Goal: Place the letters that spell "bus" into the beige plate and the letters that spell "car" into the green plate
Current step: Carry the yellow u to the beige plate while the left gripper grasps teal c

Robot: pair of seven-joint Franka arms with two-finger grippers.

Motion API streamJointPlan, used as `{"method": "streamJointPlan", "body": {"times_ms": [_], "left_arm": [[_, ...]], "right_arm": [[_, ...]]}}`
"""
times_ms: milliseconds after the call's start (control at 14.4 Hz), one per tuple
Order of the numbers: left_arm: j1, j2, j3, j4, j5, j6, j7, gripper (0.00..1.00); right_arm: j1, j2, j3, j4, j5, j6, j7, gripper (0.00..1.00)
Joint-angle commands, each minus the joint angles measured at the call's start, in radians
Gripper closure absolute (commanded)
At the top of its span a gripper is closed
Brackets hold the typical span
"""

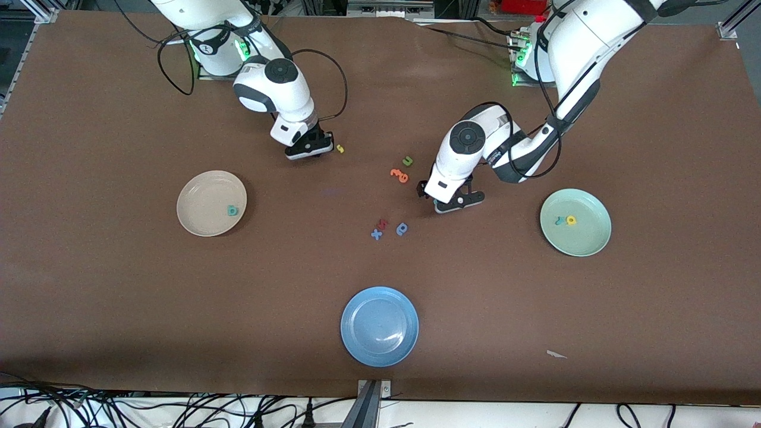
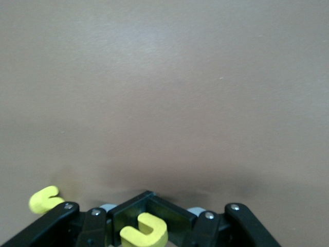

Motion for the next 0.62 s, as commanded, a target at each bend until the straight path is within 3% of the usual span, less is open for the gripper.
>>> {"method": "streamJointPlan", "body": {"times_ms": [0,277,554], "left_arm": [[-0.001,0.039,-0.003,0.046,0.035,0.000,-0.030,0.15],[-0.039,0.061,0.018,0.084,0.035,-0.006,-0.069,0.25],[-0.042,0.061,0.023,0.086,0.036,-0.007,-0.071,0.31]], "right_arm": [[-0.017,-0.031,0.003,-0.001,-0.021,-0.029,-0.012,1.00],[-0.086,-0.086,0.013,-0.008,-0.021,-0.074,-0.079,1.00],[-0.253,-0.126,0.102,-0.014,-0.013,-0.109,-0.199,1.00]]}}
